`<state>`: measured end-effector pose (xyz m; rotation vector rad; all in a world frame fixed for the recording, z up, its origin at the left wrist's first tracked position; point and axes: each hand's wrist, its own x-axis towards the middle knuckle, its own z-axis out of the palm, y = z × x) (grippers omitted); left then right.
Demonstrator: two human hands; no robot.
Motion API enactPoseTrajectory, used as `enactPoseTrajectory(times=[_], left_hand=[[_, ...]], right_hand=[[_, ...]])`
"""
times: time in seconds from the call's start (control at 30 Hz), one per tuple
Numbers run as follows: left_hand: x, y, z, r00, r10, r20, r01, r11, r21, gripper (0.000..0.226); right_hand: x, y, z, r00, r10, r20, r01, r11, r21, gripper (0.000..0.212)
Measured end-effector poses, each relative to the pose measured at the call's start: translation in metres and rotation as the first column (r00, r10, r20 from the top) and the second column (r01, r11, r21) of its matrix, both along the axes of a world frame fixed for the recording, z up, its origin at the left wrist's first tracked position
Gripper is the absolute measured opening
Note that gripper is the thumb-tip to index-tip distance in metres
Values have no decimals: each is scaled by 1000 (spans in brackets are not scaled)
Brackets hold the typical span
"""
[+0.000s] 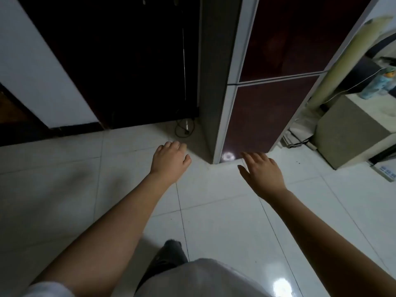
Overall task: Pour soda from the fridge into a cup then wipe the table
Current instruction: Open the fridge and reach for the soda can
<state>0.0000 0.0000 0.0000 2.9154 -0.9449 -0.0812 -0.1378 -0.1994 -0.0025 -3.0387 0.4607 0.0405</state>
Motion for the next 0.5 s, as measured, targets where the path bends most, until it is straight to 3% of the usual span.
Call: enactPoseTrajectory(times=[0.5], left_hand=[[231,-105,8,959,-272,75,273,962,-6,41]], right_hand=[[183,-55,12,963,-254,91,254,967,11,49]])
